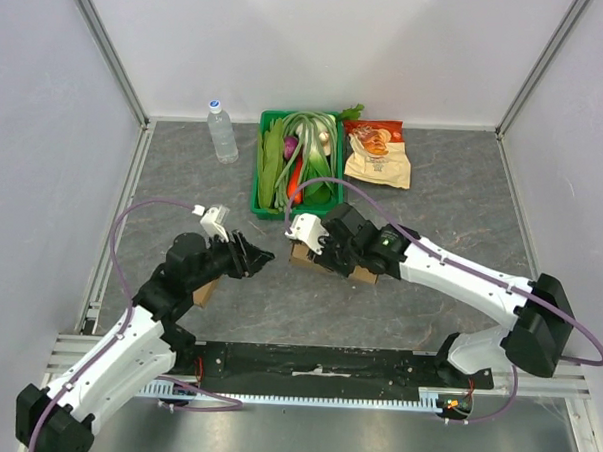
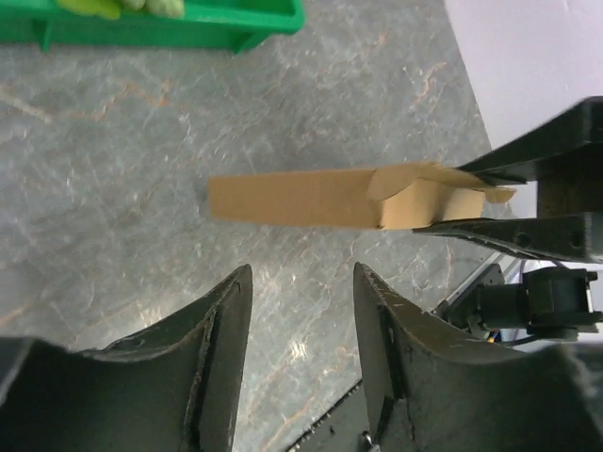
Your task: Fold the paper box
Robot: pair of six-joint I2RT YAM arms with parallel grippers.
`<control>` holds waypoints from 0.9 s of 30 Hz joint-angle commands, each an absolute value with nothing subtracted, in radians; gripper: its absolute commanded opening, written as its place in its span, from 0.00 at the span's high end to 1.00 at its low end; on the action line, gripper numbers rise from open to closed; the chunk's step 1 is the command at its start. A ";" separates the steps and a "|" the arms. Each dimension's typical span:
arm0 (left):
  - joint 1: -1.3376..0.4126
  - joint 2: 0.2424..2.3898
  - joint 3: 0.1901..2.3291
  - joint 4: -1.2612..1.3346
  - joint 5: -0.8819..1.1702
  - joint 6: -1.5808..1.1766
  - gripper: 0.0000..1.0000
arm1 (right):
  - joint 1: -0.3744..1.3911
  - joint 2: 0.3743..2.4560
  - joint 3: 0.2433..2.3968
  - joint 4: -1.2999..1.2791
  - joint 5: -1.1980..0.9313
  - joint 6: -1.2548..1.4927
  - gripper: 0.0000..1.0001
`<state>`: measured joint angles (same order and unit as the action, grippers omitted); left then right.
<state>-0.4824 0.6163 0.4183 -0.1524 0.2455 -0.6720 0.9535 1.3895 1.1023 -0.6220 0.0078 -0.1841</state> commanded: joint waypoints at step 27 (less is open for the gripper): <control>-0.652 0.884 0.451 0.285 0.176 -0.253 0.62 | 0.902 1.545 1.181 -0.752 -0.150 -0.198 0.85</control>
<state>-0.6411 0.8753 0.4011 0.2409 0.2142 -0.3153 0.9054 1.5055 1.1866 -0.6758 -0.1055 -0.2279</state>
